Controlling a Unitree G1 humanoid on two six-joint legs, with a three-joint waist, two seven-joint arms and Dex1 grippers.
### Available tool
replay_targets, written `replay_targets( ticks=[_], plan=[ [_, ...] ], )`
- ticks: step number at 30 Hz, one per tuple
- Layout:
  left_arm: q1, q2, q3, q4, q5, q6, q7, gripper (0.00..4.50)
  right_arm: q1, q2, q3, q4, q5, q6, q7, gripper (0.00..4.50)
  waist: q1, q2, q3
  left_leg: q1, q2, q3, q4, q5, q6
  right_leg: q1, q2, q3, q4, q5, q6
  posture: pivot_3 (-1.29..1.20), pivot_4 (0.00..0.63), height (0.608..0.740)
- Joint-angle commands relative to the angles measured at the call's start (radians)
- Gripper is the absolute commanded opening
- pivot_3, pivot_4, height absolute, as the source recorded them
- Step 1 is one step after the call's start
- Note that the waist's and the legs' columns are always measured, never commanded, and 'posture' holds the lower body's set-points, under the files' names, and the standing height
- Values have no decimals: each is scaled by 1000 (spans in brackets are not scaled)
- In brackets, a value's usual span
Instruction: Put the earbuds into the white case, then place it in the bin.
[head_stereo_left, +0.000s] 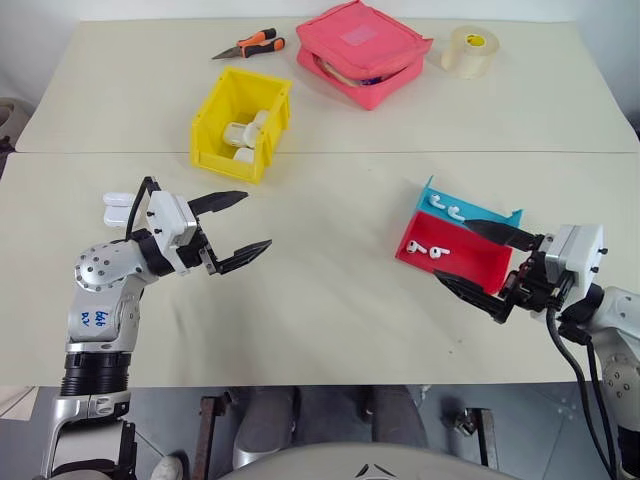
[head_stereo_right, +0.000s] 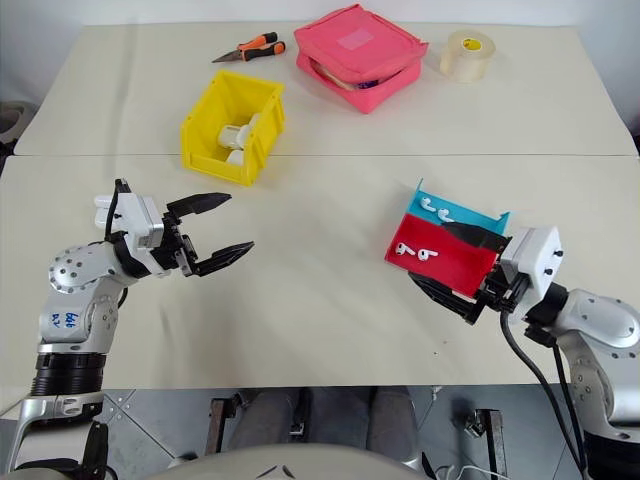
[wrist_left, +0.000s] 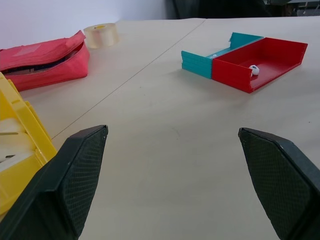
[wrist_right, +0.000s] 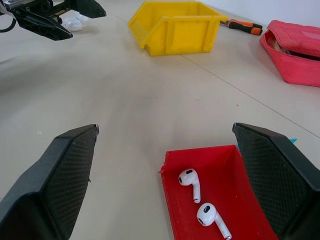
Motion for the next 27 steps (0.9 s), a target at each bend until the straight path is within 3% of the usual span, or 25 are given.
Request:
replay_targets(
  ticks=[1, 18, 27],
  plan=[
    [7, -1, 14, -28, -14, -13, 14, 4459, -8, -2, -3, -11, 5, -16, 7, 4500, 0, 0, 0, 0, 0, 0, 0, 0, 0, 0, 0, 0, 0, 0, 0, 0, 150, 740],
    [30, -4, 40, -39, -38, -4, 49, 4459, -28, -8, 5, 14, 2, -24, 52, 4500, -1, 0, 0, 0, 0, 0, 0, 0, 0, 0, 0, 0, 0, 0, 0, 0, 150, 740],
    [181, -10, 161, -137, -32, 80, 245, 4459, -125, 22, 101, 56, 0, -46, 105, 4500, -6, 0, 0, 0, 1, -1, 0, 0, 0, 0, 0, 0, 0, 0, 0, 0, 150, 740]
  ],
)
